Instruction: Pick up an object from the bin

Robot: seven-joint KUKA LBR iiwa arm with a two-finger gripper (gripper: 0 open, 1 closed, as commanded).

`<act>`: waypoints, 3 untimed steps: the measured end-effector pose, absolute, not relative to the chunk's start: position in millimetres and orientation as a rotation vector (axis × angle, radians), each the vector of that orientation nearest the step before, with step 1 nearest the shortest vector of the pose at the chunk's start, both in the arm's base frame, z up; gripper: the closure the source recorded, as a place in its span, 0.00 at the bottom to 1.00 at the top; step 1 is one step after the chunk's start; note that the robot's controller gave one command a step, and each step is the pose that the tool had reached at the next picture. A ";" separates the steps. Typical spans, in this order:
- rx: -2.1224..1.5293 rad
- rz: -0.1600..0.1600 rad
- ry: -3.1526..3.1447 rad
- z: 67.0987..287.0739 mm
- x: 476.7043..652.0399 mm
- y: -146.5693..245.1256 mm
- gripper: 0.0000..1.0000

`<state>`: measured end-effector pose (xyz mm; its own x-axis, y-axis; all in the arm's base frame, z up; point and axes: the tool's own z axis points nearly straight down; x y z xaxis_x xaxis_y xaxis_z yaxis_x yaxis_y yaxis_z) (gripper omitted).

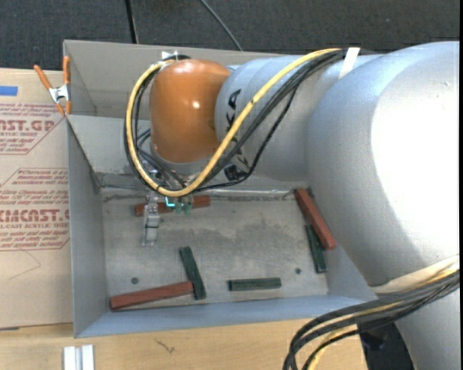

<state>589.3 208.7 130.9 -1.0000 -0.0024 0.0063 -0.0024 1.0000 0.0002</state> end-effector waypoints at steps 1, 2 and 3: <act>0.001 -0.003 -3.143 135.5 591.7 208.1 0.00; 0.080 -0.002 -3.142 69.6 581.0 198.0 1.00; 0.080 -0.003 -3.141 69.6 581.0 197.9 0.00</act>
Offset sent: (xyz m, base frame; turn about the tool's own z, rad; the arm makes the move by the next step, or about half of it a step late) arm -0.0082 -0.0116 -0.0609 -0.0481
